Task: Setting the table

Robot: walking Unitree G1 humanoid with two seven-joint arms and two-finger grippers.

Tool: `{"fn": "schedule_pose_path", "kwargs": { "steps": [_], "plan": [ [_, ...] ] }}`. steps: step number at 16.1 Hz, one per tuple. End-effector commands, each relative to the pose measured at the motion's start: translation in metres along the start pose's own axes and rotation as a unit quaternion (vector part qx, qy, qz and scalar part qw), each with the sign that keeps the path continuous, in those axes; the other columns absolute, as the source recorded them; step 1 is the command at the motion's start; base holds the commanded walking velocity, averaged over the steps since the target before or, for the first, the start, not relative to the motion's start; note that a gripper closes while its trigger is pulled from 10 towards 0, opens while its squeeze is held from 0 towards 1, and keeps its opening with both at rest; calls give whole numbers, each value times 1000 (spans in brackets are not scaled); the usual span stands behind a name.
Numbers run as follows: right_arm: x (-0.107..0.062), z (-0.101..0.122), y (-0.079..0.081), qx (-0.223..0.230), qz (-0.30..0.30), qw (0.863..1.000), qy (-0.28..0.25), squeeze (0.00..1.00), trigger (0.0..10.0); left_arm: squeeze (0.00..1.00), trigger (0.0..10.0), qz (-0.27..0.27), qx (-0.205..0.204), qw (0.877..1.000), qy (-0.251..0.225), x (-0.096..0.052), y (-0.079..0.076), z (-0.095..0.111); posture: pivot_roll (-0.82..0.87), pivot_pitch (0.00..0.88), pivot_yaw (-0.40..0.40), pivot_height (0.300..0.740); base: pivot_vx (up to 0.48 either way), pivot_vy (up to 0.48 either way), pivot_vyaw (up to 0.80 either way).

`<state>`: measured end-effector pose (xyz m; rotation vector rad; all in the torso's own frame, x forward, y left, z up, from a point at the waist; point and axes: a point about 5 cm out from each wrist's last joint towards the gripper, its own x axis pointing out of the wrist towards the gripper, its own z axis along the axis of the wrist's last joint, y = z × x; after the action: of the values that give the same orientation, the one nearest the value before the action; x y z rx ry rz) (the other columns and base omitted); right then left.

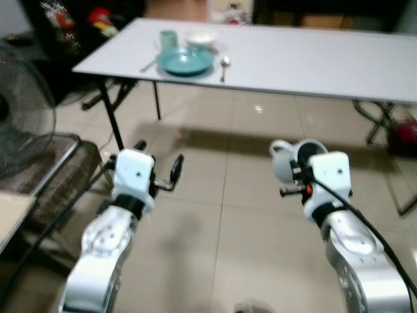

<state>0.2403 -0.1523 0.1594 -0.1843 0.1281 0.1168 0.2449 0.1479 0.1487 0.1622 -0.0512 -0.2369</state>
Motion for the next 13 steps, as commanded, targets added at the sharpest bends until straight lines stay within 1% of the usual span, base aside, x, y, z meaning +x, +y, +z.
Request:
{"fn": "schedule_pose_path", "kwargs": {
  "steps": [1, 3, 8, 10, 13],
  "plan": [
    [-2, -4, -2, -2, -6, 1000, 13, 0, 10000, 0, 10000, -5, 4, 1000, -6, 3, -1, 4, -27, 0, 27, 740, 292, 0, -744],
    [-3, -6, -1, 1, -4, 1000, 14, 0, 10000, 0, 10000, 6, 3, 1000, -6, 2, 4, 3, -27, 0, 29, 740, 296, 0, 0],
    [-5, -9, -4, -4, -17, 1000, 11, 0, 10000, 0, 10000, -3, -3, 1000, -4, 1, 1, 0, -33, 0, 35, 740, 299, 0, 0],
    [-5, -9, -3, 12, -18, 1000, 13, 0, 10000, 0, 10000, -9, -4, 1000, -1, 3, -1, -1, -38, 6, 44, 740, 315, 0, 0],
    [-5, -7, -8, 6, -22, 1000, 7, 0, 10000, 0, 10000, -8, -4, 1000, -4, 4, -1, 0, -40, 0, 42, 740, 316, 0, -796]
  ]
}}
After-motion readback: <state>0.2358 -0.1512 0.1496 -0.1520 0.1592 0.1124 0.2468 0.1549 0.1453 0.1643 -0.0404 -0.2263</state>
